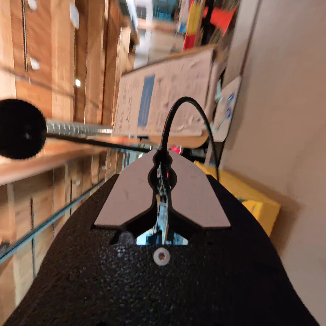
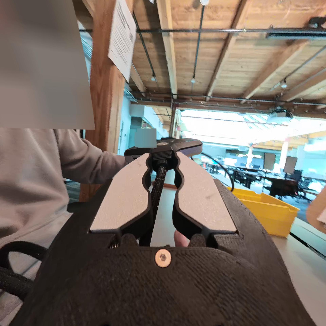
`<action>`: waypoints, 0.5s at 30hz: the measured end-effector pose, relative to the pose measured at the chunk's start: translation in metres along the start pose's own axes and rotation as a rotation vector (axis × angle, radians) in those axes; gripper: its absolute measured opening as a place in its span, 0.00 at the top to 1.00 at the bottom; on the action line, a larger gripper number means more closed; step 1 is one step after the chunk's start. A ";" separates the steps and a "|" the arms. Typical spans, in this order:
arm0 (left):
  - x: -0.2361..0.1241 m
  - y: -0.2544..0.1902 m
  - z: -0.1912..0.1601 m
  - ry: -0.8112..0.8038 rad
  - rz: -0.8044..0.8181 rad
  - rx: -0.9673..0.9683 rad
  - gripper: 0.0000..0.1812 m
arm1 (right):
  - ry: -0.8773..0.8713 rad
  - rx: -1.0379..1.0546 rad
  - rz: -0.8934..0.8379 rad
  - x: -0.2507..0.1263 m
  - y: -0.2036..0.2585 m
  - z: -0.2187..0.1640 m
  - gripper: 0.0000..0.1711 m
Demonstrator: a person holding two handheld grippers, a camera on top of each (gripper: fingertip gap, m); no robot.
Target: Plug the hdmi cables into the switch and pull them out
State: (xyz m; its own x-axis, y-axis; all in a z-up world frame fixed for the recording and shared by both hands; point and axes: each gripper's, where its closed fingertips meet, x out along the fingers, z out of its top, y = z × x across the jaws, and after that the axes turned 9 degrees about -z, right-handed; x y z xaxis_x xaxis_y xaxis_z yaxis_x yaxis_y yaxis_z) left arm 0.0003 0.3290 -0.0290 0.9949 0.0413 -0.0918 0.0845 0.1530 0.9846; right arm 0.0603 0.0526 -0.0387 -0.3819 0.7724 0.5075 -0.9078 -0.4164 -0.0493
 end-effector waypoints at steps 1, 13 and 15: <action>-0.004 -0.016 0.019 -0.056 -0.015 0.029 0.97 | -0.011 -0.002 0.021 -0.003 0.004 0.005 0.87; -0.040 -0.193 0.057 -0.198 -0.489 -0.186 0.93 | 0.070 -0.065 -0.079 -0.012 -0.011 -0.002 0.87; -0.046 -0.198 0.045 -0.172 -0.590 -0.318 0.83 | 0.083 -0.065 -0.074 -0.011 -0.011 -0.006 0.87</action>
State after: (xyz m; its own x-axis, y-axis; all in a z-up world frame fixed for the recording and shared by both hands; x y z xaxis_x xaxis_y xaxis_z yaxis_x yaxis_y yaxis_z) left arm -0.0596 0.2522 -0.2132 0.7843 -0.2913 -0.5478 0.6203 0.3852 0.6833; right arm 0.0734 0.0513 -0.0486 -0.3237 0.8381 0.4391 -0.9424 -0.3268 -0.0709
